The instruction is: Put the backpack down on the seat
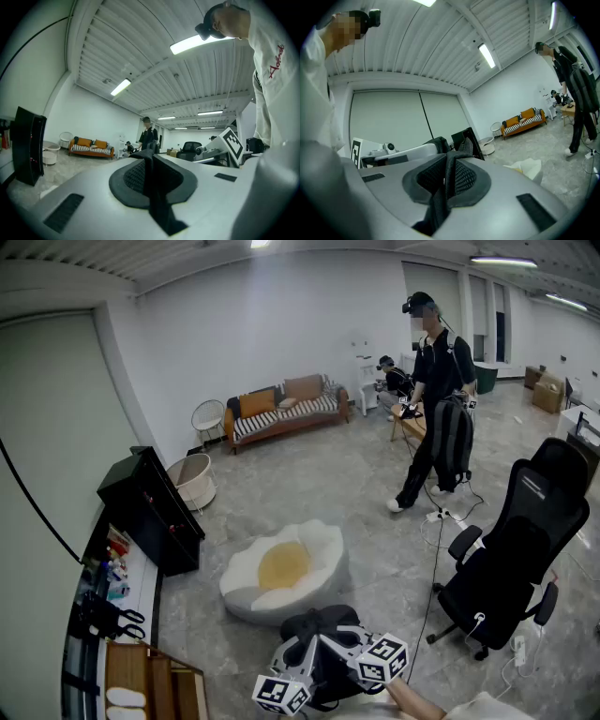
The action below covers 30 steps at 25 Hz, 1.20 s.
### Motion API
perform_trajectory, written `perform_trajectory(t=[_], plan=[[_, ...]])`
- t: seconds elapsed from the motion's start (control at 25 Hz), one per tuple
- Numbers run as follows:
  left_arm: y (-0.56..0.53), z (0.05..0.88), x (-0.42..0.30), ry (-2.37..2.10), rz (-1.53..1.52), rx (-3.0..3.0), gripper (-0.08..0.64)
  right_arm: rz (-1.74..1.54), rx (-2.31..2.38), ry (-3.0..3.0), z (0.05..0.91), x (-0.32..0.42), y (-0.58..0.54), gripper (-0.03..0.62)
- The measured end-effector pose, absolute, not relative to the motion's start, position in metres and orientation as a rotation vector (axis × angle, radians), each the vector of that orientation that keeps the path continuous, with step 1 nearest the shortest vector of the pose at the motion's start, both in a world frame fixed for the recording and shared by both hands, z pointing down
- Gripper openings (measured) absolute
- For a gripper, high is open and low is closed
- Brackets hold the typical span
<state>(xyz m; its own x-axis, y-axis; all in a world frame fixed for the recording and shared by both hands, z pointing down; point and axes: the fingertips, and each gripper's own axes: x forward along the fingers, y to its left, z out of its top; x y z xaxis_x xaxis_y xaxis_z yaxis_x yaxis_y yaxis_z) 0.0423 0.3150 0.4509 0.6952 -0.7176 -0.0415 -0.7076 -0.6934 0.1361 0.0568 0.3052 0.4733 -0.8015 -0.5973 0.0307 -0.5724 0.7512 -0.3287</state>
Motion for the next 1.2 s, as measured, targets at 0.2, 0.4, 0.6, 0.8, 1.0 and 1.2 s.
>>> perform_trajectory(t=[0.2, 0.4, 0.6, 0.8, 1.0, 1.2], plan=[[0.315, 0.451, 0.041, -1.174, -0.139, 2.792, 0.044, -0.503, -0.959, 2.868, 0.474, 0.055, 0.305, 0.044], [0.315, 0.448, 0.041, -1.187, -0.146, 2.796, 0.044, -0.472, -0.950, 2.883, 0.470, 0.055, 0.304, 0.044], [0.318, 0.441, 0.043, -1.204, -0.150, 2.805, 0.044, -0.456, -0.926, 2.882, 0.463, 0.056, 0.306, 0.044], [0.322, 0.436, 0.052, -1.234, -0.141, 2.804, 0.044, -0.463, -0.884, 2.878, 0.459, 0.064, 0.308, 0.044], [0.329, 0.436, 0.060, -1.287, -0.127, 2.782, 0.044, -0.484, -0.826, 2.887, 0.460, 0.071, 0.316, 0.044], [0.341, 0.443, 0.068, -1.343, -0.132, 2.735, 0.044, -0.515, -0.760, 2.905, 0.467, 0.079, 0.327, 0.044]])
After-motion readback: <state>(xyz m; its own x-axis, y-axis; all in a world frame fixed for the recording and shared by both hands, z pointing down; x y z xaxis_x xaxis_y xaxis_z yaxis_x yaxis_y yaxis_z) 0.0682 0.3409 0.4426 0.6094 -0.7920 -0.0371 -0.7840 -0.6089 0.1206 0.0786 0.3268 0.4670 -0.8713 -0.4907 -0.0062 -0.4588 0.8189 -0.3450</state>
